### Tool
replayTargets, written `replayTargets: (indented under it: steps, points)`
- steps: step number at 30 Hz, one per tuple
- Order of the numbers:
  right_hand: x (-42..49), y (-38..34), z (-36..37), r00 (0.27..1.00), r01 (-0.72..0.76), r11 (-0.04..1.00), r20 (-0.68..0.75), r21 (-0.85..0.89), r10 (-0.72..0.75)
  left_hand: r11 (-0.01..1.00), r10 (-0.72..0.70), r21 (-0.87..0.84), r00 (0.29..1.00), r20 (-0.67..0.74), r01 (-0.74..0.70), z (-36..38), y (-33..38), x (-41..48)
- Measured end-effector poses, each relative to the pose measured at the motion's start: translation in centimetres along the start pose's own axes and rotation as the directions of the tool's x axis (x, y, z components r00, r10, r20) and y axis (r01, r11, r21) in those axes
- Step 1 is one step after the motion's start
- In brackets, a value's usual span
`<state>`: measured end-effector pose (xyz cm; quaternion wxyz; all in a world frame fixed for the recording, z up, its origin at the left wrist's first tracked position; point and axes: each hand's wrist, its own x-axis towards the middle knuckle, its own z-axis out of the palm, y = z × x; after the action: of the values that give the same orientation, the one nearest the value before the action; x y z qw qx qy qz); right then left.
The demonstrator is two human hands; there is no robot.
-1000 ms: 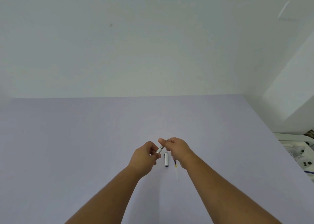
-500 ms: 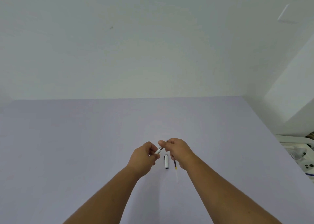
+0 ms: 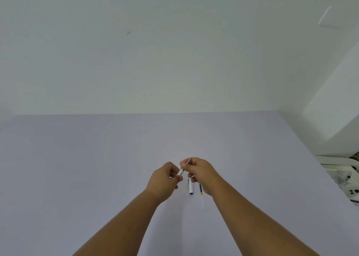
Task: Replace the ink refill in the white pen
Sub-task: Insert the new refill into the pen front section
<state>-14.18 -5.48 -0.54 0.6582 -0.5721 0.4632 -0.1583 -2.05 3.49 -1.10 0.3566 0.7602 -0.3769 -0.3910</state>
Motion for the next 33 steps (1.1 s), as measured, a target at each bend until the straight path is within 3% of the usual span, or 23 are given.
replayTargets:
  steps: [4,7,12,16,21,25,30,33]
  points:
    - [0.31,-0.14,0.43,0.993,-0.049,0.989,-0.11,-0.136,0.034,1.0,0.006,-0.007,1.0,0.009,-0.006,0.08,0.07,-0.01]
    - [0.15,0.02,0.24,0.999,-0.026,1.0,-0.036,-0.013,0.026,1.0,-0.011,-0.024,1.0,0.0,0.011,-0.01,0.06,0.06]
    - [0.59,-0.01,0.43,0.992,-0.039,0.992,-0.122,-0.118,0.024,1.0,-0.022,0.007,1.0,-0.013,0.022,0.08,0.04,0.35]
    - [0.53,0.12,0.39,0.999,-0.005,1.0,-0.036,0.02,0.006,0.997,-0.059,-0.045,0.998,-0.023,0.058,-0.02,0.06,0.54]
    - [0.74,0.12,0.57,0.991,-0.039,0.996,-0.13,-0.084,0.028,0.999,-0.047,-0.026,0.999,-0.018,0.047,0.09,0.08,0.71]
    - [0.61,-0.08,0.21,0.998,-0.021,0.999,-0.055,0.041,0.023,0.997,-0.061,-0.04,0.998,-0.019,0.061,0.08,0.11,0.81]
    - [0.9,-0.39,0.11,0.994,-0.023,0.995,-0.113,-0.097,0.012,0.999,-0.038,0.022,0.999,-0.003,0.038,0.46,0.04,0.67]
    - [0.8,-0.46,-0.18,0.996,-0.047,0.995,-0.077,-0.093,0.04,0.998,-0.057,-0.013,0.998,0.001,0.057,0.55,0.04,0.58]
